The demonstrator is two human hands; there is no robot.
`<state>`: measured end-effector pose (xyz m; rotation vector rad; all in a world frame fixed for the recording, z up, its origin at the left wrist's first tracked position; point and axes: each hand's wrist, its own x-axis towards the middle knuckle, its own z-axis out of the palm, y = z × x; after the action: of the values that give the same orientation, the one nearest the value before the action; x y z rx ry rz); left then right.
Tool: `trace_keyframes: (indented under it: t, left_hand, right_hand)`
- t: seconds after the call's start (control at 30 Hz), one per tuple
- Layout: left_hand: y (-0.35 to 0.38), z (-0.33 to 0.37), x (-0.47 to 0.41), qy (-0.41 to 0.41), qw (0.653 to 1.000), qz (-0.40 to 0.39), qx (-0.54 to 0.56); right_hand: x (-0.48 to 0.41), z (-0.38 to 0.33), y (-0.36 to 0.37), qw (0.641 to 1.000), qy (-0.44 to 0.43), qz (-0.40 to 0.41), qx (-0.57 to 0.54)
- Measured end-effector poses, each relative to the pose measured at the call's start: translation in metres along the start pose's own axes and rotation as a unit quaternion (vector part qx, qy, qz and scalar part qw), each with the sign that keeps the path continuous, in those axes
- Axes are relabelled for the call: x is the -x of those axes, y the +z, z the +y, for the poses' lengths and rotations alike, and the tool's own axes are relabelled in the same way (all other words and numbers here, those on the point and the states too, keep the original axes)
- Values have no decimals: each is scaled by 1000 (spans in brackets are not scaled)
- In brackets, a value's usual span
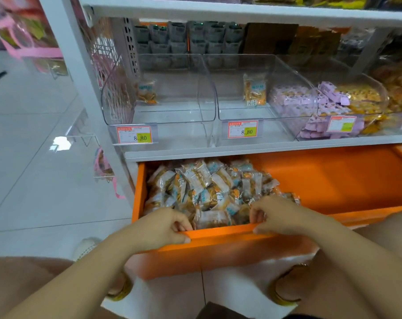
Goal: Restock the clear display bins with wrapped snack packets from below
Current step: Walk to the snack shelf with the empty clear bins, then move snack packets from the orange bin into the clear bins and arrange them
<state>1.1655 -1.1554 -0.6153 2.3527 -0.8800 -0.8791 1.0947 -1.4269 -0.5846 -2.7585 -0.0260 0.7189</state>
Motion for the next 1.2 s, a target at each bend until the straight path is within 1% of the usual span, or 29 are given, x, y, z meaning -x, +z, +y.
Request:
trace_keyframes:
  t: [0.2, 0.27, 0.33, 0.37, 0.43, 0.5, 0.57, 0.63, 0.67, 0.7, 0.73, 0.8, 0.83, 0.9, 1.0, 1.2]
  left_hand:
    - [-9, 0, -5, -11, 996, -83, 1]
    - [-14, 0, -13, -25, 993, -118, 1]
    - [-21, -3, -22, -42, 991, -123, -21]
    - [-24, -8, -29, -43, 993, -102, -48]
    - [-31, -18, -47, -49, 996, -36, -60]
    - [-33, -31, -68, -65, 997, 43, -20]
    - [-30, -43, -90, -77, 990, 120, -2]
    - [-24, -51, -108, -101, 977, 185, -25]
    - [-20, -53, -115, -120, 971, 205, -38]
    - [-17, -53, -121, -137, 966, 215, -45]
    - [-14, -55, -128, -142, 964, 221, -40]
    - [-5, -60, -141, -126, 969, 209, 20]
    - [0, -63, -146, -109, 973, 196, 60]
    - [9, -66, -153, -85, 975, 169, 116]
    - [16, -67, -155, -86, 971, 181, 132]
    - [24, -66, -148, -73, 971, 166, 157]
  right_hand:
    - [-13, -8, -17, 990, -1, -139, 39]
    - [-26, -9, -19, 985, 8, -168, 42]
    - [-47, -11, -16, 989, 7, -148, 29]
    - [-59, -12, -14, 993, 2, -118, 14]
    - [-87, -15, -8, 999, -17, -42, 2]
    - [-116, -18, -1, 1000, -25, 18, 4]
    - [-141, -16, 8, 996, -10, 86, -19]
    - [-158, -8, 20, 984, 8, 169, -55]
    - [-161, -2, 27, 978, 20, 194, -73]
    - [-160, 5, 34, 976, 32, 198, -87]
    - [-157, 12, 42, 977, 44, 180, -102]
    - [-152, 23, 52, 980, 58, 116, -152]
    - [-151, 27, 54, 978, 59, 100, -175]
    - [-152, 29, 56, 974, 57, 107, -192]
    - [-151, 25, 57, 968, 61, 119, -211]
    - [-139, 17, 60, 959, 62, 84, -262]
